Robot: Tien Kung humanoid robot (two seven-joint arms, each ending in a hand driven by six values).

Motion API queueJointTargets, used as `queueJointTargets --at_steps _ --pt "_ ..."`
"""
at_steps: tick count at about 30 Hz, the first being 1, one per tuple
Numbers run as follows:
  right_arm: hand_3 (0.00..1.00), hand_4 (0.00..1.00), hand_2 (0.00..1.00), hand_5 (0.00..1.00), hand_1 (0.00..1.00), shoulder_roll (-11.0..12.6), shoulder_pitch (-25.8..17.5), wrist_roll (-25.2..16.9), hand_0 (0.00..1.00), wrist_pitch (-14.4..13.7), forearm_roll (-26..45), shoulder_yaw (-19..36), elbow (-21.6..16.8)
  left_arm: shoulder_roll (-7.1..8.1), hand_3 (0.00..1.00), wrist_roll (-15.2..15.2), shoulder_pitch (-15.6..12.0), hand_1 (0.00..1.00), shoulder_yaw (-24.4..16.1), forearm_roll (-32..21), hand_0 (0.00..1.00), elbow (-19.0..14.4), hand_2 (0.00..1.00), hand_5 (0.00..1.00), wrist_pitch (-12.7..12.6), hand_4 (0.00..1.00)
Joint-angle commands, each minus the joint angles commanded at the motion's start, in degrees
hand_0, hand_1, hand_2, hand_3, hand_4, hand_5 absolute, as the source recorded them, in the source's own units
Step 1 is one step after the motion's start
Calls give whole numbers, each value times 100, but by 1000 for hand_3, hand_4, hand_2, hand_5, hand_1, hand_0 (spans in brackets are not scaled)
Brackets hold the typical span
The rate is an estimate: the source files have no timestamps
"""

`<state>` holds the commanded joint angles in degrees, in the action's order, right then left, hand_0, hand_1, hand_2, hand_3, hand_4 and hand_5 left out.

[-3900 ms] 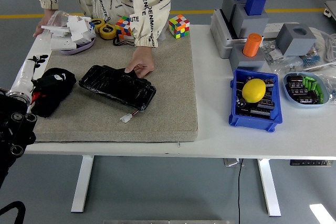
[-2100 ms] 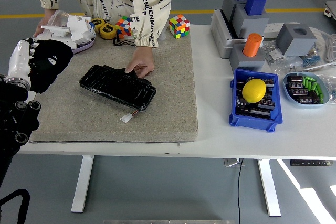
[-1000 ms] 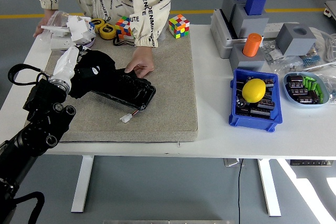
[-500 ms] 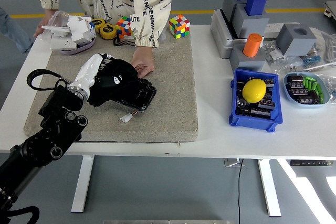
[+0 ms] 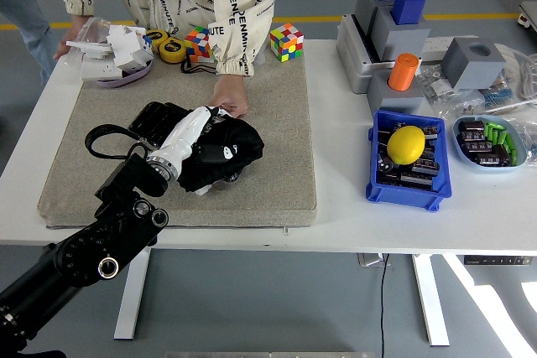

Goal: Pick the rag up,wipe the panel,place it on the desk

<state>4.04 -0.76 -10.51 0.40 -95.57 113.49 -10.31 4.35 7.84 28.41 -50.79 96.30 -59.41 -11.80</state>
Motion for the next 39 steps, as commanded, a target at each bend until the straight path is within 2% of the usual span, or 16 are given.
queueJointTargets --at_steps 6,13,20,32,39 --pt "521 848 493 349 559 2 16 -7 521 2 12 -10 0 -34 559 -19 46 244 -10 54 188 73 344 2 -32 624" --pt "521 849 494 349 559 11 11 -19 521 -6 -7 14 0 -35 560 -131 78 242 -284 300 187 211 343 2 -185 625" --pt "521 850 493 350 559 17 19 -32 521 -7 17 -42 0 -50 560 -242 125 238 -772 625 186 615 342 2 -281 627" --pt "521 851 493 350 560 41 33 -38 523 -4 50 -92 0 -48 560 -394 381 237 -1624 977 182 1513 340 2 -479 626" --pt "521 850 494 350 556 49 28 -40 523 -3 67 -132 0 -65 560 -484 484 234 -2123 1177 182 1918 339 2 -764 626"
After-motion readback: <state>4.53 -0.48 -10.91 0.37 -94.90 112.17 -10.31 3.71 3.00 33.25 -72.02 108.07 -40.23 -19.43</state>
